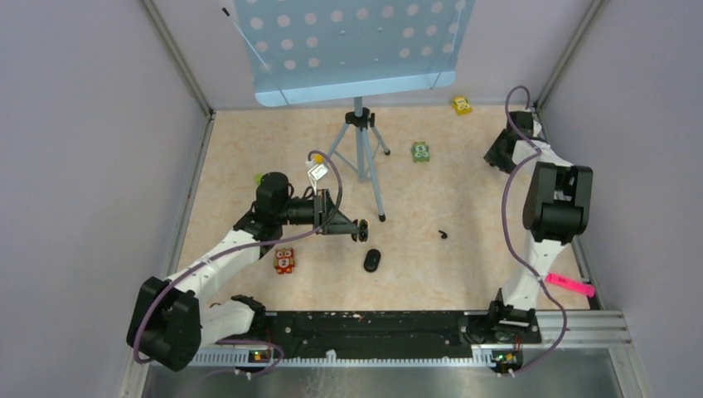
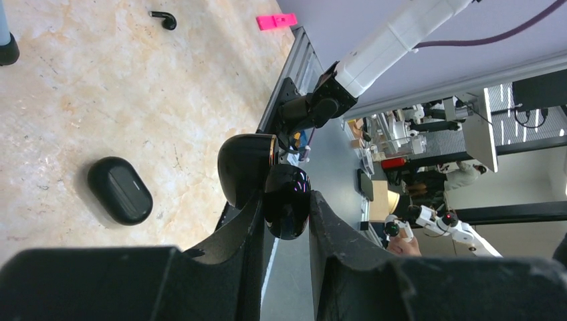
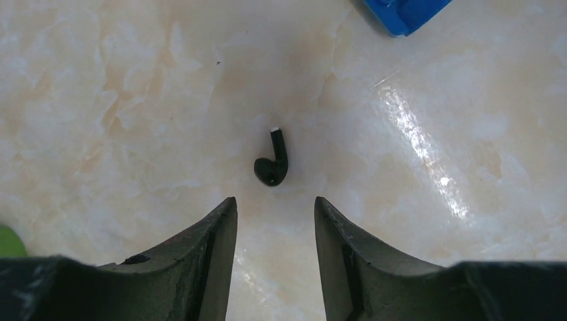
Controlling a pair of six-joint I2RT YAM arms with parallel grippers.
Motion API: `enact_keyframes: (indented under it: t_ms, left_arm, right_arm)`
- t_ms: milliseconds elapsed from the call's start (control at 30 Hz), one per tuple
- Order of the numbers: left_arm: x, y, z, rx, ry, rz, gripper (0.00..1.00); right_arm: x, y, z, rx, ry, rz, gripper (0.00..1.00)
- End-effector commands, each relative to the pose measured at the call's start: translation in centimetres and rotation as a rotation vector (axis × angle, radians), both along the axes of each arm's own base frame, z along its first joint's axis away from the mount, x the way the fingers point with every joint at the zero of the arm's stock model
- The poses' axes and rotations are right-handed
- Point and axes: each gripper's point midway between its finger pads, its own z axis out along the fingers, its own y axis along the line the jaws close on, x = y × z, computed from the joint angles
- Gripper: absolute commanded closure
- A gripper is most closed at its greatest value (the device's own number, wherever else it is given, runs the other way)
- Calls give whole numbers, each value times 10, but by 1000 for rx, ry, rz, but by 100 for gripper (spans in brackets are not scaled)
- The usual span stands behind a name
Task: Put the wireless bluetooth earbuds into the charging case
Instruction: Pick up the right earbud from the corner of the board.
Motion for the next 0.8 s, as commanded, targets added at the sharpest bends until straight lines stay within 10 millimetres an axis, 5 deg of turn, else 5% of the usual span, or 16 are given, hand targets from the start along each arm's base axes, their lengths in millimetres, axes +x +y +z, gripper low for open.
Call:
enact_keyframes:
  t_ms: [0, 267, 767]
  left_arm:
    - [5, -1, 3, -1, -50, 0, 100]
    - [9, -2, -4, 14, -32, 4, 100]
    - [12, -4, -12, 14, -20, -1, 100]
  right_arm:
    - [14, -17, -10, -56, 52, -11, 55]
    - [20, -24, -29, -94, 112, 10, 63]
    - [-22, -20, -39, -121, 147, 45, 75]
